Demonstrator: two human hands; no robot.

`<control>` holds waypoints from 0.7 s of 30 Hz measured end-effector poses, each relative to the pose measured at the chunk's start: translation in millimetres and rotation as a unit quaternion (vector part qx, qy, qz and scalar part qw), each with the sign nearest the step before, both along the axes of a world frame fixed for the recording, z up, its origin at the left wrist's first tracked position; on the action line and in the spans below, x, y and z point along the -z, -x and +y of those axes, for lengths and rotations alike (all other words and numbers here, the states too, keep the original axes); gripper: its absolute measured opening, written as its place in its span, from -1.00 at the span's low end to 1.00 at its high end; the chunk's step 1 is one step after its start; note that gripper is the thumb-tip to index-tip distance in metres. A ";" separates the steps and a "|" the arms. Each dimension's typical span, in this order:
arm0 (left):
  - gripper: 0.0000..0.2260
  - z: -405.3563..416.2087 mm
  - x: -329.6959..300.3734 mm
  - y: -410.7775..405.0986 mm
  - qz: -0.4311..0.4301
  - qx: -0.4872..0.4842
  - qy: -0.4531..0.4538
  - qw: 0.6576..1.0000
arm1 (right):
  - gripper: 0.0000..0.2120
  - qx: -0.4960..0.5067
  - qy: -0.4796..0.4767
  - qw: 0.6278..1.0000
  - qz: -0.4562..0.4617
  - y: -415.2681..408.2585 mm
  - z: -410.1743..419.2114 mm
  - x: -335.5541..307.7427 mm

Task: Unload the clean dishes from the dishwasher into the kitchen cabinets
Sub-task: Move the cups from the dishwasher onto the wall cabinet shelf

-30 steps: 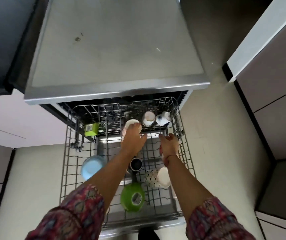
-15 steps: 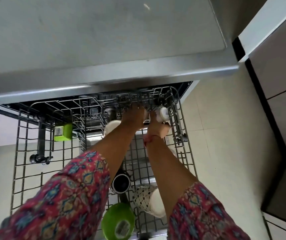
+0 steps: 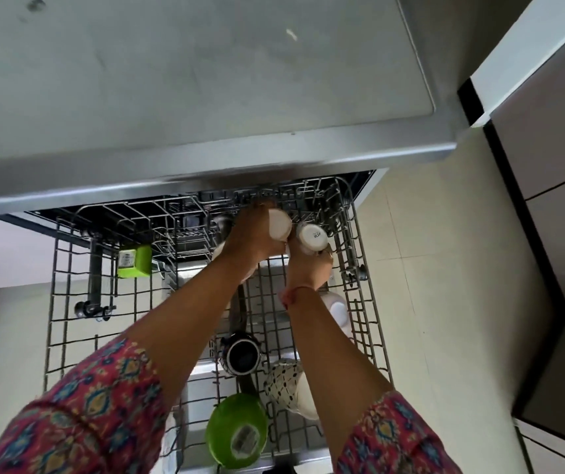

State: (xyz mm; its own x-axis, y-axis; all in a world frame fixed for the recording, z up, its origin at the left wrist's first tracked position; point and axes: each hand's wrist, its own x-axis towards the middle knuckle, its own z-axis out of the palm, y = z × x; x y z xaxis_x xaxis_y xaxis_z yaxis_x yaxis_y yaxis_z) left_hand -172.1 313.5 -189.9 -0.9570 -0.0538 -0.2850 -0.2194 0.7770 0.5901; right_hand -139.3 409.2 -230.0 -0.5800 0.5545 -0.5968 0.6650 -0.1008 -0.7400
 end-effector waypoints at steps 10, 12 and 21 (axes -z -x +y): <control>-0.43 -33.9 -92.2 -67.4 0.040 -0.060 -0.149 0.986 | -0.37 -0.085 -0.049 0.986 0.137 -64.7 -3.8 -75.3; -0.35 -49.4 -110.3 -88.0 0.042 -0.069 -0.158 0.984 | -0.37 -0.072 -0.071 0.977 0.186 -77.2 -14.6 -102.2; -0.39 -152.5 -214.1 -220.4 0.116 -0.099 -0.285 0.946 | -0.40 -0.110 -0.007 0.931 0.349 -167.8 -89.1 -204.4</control>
State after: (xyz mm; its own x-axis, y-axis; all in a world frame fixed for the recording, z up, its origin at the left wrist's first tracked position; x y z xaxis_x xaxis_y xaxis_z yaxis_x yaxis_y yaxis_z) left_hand 48.3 161.0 24.2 -0.9845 -0.1399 -0.1062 -0.1417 0.2753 0.9509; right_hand 28.6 320.1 -25.5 -0.9242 0.3811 -0.0259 0.0260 -0.0050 -0.9997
